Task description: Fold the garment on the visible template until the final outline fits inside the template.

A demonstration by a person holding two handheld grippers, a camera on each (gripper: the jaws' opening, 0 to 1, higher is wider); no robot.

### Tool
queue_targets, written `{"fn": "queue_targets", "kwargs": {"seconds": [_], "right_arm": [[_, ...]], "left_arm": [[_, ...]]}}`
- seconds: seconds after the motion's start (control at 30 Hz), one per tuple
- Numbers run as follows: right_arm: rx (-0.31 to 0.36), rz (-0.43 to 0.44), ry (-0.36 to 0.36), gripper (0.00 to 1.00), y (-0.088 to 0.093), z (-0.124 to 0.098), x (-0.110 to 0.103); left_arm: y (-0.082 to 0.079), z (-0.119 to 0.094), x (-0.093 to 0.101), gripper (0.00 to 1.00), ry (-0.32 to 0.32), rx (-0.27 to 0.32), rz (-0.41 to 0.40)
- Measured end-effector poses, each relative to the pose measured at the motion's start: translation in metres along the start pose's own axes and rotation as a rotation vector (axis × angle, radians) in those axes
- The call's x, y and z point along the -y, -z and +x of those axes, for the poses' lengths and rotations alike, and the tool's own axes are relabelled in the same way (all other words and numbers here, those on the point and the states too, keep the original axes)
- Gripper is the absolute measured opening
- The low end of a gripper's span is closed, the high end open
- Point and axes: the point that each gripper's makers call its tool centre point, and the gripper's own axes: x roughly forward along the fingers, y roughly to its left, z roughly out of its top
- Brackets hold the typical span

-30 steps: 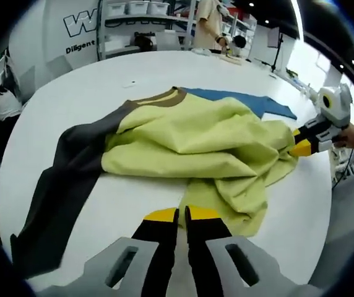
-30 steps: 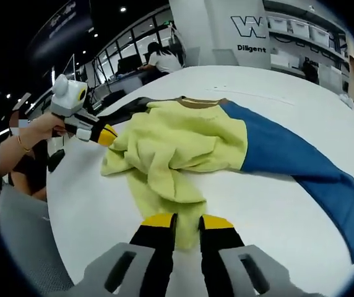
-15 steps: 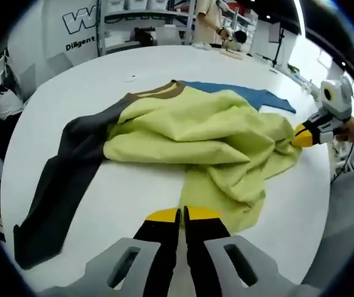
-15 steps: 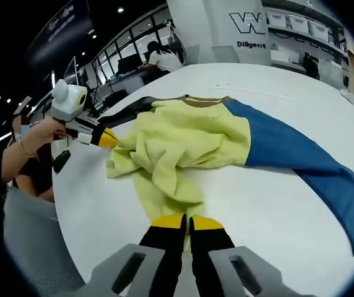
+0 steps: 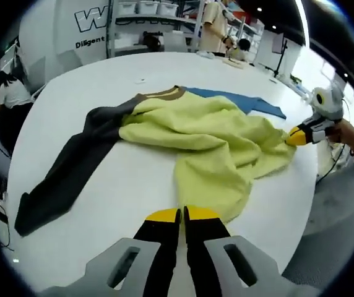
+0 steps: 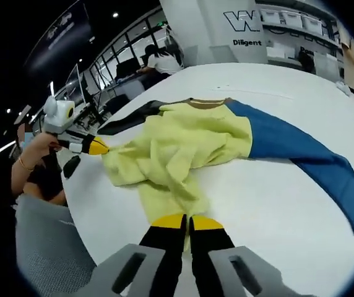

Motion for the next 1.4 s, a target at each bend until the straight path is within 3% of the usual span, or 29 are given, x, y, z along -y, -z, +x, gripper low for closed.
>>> {"fn": "queue_targets", "kwargs": {"seconds": [0.17, 0.5, 0.73, 0.83, 1.13, 1.4], "right_arm": [[-0.006, 0.028, 0.005, 0.0, 0.006, -0.008, -0.003], [-0.03, -0.005, 0.036, 0.0, 0.022, -0.028, -0.011], [-0.109, 0.015, 0.056, 0.0, 0.042, -0.032, -0.018], [-0.136, 0.035, 0.064, 0.0, 0.05, -0.032, -0.017], [-0.184, 0.062, 0.045, 0.0, 0.069, -0.027, -0.03], [-0.2, 0.066, 0.043, 0.0, 0.081, -0.019, -0.036]], "left_arm": [[0.005, -0.016, 0.007, 0.03, -0.008, 0.005, -0.013], [0.036, -0.045, 0.015, 0.03, -0.057, -0.009, -0.051], [0.049, -0.061, 0.015, 0.03, -0.101, 0.002, -0.085], [0.054, -0.068, 0.017, 0.03, -0.127, 0.007, -0.07], [0.079, -0.08, 0.018, 0.03, -0.191, -0.089, 0.011], [0.088, -0.087, 0.023, 0.03, -0.233, -0.107, 0.048]]}}
